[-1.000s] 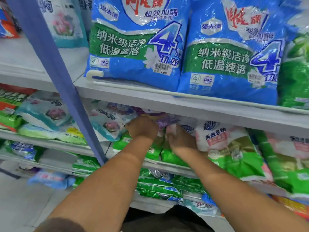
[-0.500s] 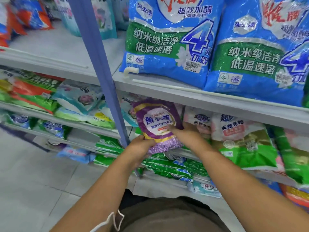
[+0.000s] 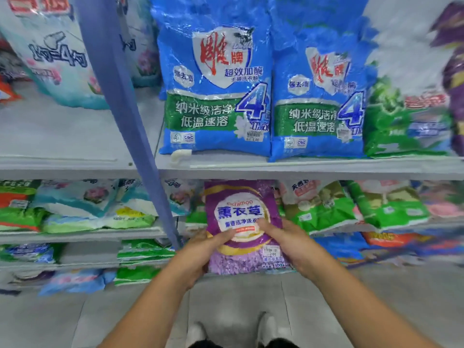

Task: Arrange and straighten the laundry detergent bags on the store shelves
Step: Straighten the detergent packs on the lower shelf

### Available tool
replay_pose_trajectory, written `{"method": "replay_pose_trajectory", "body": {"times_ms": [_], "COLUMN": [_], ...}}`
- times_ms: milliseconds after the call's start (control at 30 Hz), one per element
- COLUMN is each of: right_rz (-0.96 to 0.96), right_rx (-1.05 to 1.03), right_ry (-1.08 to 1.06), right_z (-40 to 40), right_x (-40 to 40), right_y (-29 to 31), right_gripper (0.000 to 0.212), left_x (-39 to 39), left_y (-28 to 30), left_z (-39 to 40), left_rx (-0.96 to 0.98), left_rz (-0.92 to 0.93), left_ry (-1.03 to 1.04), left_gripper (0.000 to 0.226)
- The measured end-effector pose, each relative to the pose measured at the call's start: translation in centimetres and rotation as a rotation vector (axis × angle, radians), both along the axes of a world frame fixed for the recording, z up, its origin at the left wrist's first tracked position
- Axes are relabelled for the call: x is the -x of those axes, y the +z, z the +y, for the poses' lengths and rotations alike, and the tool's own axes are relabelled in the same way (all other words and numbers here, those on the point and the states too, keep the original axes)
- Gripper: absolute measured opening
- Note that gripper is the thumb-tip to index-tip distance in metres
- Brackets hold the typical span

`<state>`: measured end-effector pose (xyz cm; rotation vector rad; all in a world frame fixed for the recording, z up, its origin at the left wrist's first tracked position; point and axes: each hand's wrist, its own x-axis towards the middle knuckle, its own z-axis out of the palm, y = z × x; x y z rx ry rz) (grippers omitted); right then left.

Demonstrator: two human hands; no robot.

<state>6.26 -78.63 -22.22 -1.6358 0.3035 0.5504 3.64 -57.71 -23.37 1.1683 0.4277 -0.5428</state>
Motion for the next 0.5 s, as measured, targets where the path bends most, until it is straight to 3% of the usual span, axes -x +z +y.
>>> {"method": "replay_pose_trajectory", "body": {"times_ms": [100,200,300,500], "right_rz": [-0.052,-0.178,-0.261,-0.303], "right_rx": [0.033,0.17,0.278,0.22], "right_ry": [-0.099,-0.197,-0.287,-0.345], "right_z": [-3.3,-6.8,-11.2,-22.6], "right_x": [2.3,5.0,7.7,12.7], "right_y": [1.5,3.3,4.3,7.6], "right_gripper": [0.044,0.041,0.022,0.023], "left_x": [0.2,1.3,3.3,7.7], "left_y": [1.5,3.2,5.2,9.1], "left_z": [-2.7,-6.6,-11.5,-23.3], "left_rx": [0.002,-0.079,-0.176,-0.253], "left_rz": [-0.04,-0.175,-0.283,-0.39], "left_ry": [-0.08,-0.184,-0.235,-0.247], "left_gripper": [0.03,0.039,0.025,0.027]}}
